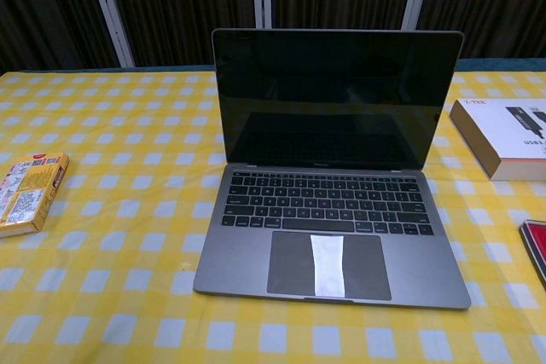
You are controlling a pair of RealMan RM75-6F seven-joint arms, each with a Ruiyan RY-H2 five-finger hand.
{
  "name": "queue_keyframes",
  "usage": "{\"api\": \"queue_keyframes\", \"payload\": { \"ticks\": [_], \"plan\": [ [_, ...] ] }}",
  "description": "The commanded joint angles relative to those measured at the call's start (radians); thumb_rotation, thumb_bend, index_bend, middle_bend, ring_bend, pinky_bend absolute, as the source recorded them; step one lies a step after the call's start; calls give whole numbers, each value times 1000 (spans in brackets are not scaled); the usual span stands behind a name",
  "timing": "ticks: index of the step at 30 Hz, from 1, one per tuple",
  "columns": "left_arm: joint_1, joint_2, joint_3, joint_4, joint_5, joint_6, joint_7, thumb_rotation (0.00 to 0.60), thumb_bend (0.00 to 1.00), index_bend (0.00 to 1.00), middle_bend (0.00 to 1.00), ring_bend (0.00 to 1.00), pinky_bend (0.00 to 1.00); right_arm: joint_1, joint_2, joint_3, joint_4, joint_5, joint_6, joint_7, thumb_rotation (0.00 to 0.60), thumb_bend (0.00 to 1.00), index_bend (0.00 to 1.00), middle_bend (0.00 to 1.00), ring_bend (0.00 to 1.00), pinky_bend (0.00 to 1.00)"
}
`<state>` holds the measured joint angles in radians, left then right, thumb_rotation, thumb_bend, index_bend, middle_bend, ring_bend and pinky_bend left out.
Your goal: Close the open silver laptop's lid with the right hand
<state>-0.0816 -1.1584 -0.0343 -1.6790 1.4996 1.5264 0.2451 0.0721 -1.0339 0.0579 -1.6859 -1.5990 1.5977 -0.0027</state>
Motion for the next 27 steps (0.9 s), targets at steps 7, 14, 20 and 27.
{"api": "queue_keyframes", "payload": {
  "ticks": [7, 14, 20, 27],
  "plan": [
    [1, 1, 0, -2, 3, -1, 0, 600, 0, 0, 0, 0, 0, 10, 8, -3, -13, 22, -50, 8, 600, 1, 0, 0, 0, 0],
    [-5, 0, -8, -2, -3, -8, -3, 600, 0, 0, 0, 0, 0, 133, 44, 73, -7, 84, -209, 73, 600, 682, 0, 0, 0, 0],
    [-7, -2, -15, -1, -10, -8, 1, 600, 0, 0, 0, 0, 0, 280, 118, 160, -42, 123, -379, 125, 600, 1000, 0, 0, 0, 0],
    [-18, -12, -34, 0, -39, -21, 24, 600, 0, 0, 0, 0, 0, 480, 215, 231, -132, 165, -673, 314, 600, 1000, 0, 0, 0, 0]
  ]
}}
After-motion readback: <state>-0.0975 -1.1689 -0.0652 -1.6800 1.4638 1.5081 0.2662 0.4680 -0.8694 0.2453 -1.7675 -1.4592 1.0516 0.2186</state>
